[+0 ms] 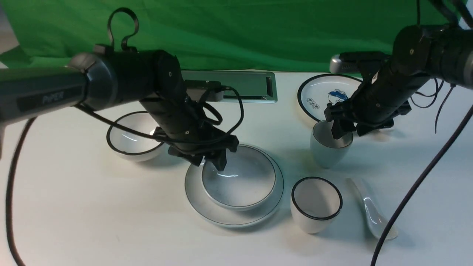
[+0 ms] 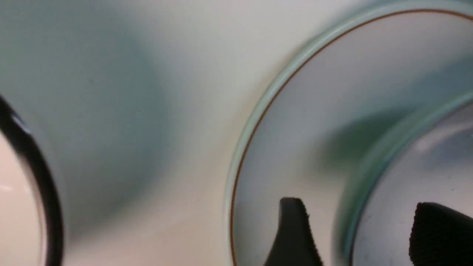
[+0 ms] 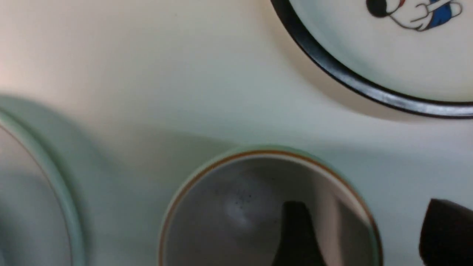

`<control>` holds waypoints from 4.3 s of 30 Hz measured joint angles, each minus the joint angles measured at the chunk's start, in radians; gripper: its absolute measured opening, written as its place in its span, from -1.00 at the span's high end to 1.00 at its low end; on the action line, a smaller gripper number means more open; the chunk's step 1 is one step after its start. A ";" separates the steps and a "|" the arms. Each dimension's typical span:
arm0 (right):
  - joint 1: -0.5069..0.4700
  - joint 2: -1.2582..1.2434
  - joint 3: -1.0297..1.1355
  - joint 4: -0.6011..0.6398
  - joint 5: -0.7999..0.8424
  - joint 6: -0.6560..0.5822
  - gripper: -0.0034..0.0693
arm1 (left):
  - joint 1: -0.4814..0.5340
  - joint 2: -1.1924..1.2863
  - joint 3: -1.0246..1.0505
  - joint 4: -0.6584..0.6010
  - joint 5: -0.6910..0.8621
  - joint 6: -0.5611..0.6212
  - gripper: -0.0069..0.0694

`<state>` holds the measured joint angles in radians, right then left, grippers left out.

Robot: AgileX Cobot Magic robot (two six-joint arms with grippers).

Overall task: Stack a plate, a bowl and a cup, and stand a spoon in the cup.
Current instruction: Use the right arm to grab a blue teacup, then use the right arm to put the blue teacup into the blue rice bowl in the middle, then use the right arm to grab a blue soup spoon, then use the right arm to put the blue soup spoon into the blue teacup in the middle

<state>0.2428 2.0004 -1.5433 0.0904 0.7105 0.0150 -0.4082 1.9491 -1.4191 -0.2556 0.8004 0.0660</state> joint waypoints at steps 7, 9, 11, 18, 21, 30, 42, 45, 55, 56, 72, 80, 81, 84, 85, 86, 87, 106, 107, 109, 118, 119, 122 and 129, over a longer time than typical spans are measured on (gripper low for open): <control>0.000 0.017 -0.019 -0.009 0.009 -0.004 0.61 | 0.000 -0.226 0.000 0.051 0.066 -0.013 0.39; 0.000 0.006 -0.044 -0.018 0.027 -0.004 0.66 | 0.000 -0.309 0.000 0.090 0.109 -0.013 0.66; 0.000 -0.021 -0.083 -0.023 0.065 -0.004 0.66 | 0.000 -0.387 0.000 0.145 0.156 -0.017 0.77; 0.055 -0.123 -0.221 0.022 0.185 -0.015 0.66 | 0.000 -0.594 0.085 0.313 0.214 -0.144 0.82; 0.198 -0.114 -0.249 0.042 0.243 -0.033 0.66 | 0.000 -0.727 0.274 0.340 0.093 -0.241 0.82; 0.382 0.030 -0.248 0.020 0.253 -0.052 0.66 | 0.000 -0.859 0.610 0.343 -0.144 -0.371 0.82; 0.383 0.104 -0.248 0.002 0.218 -0.007 0.33 | 0.000 -0.866 0.637 0.345 -0.175 -0.380 0.82; 0.383 0.104 -0.281 -0.031 0.245 -0.015 -0.02 | 0.000 -0.866 0.637 0.346 -0.185 -0.380 0.82; 0.315 -0.003 -0.488 -0.383 0.455 0.005 -0.19 | 0.000 -0.866 0.638 0.352 -0.197 -0.380 0.82; 0.252 -0.047 -0.459 -0.345 0.455 0.017 -0.19 | 0.000 -0.866 0.638 0.356 -0.197 -0.380 0.82; -0.010 -0.007 0.086 -0.022 0.312 -0.057 -0.35 | 0.000 -0.866 0.638 0.362 -0.217 -0.383 0.82; -0.010 0.064 0.093 -0.029 0.265 -0.059 -0.31 | 0.000 -0.866 0.638 0.364 -0.229 -0.383 0.82; -0.010 0.064 0.093 -0.032 0.263 -0.060 -0.21 | 0.000 -0.866 0.638 0.364 -0.230 -0.383 0.82; -0.010 0.066 0.084 -0.031 0.262 -0.067 0.18 | 0.000 -0.866 0.638 0.364 -0.230 -0.383 0.82; -0.010 0.067 0.070 -0.024 0.268 -0.068 0.48 | 0.000 -0.866 0.638 0.364 -0.231 -0.383 0.82; -0.010 0.060 0.064 -0.024 0.266 -0.069 0.47 | 0.000 -0.866 0.638 0.364 -0.231 -0.383 0.82; -0.010 0.048 0.060 -0.022 0.260 -0.069 0.44 | 0.000 -0.866 0.638 0.364 -0.231 -0.383 0.82; 0.451 -0.354 0.383 0.004 -1.017 -0.003 0.44 | 0.000 -0.866 0.638 0.399 -0.281 -0.383 0.82; 0.471 -0.339 0.406 0.004 -1.102 -0.006 0.44 | 0.000 -0.866 0.638 0.401 -0.283 -0.383 0.82; 0.484 -0.315 0.438 0.004 -1.189 -0.006 0.44 | 0.000 -0.866 0.638 0.404 -0.284 -0.383 0.82; 0.487 -0.270 0.464 0.005 -1.206 -0.034 0.44 | 0.000 -0.866 0.638 0.423 -0.284 -0.383 0.82; 0.487 -0.265 0.470 0.005 -1.207 -0.038 0.44 | 0.000 -0.866 0.638 0.428 -0.285 -0.383 0.82; 0.487 -0.250 0.516 0.005 -1.255 -0.053 0.44 | 0.000 -0.866 0.638 0.435 -0.286 -0.383 0.82; 0.487 -0.230 0.638 0.005 -1.408 -0.056 0.44 | 0.000 -0.866 0.638 0.456 -0.287 -0.383 0.82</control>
<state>0.7302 1.7700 -0.9052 0.0952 -0.6977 -0.0411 -0.4082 1.0836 -0.7815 0.2007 0.5137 -0.3168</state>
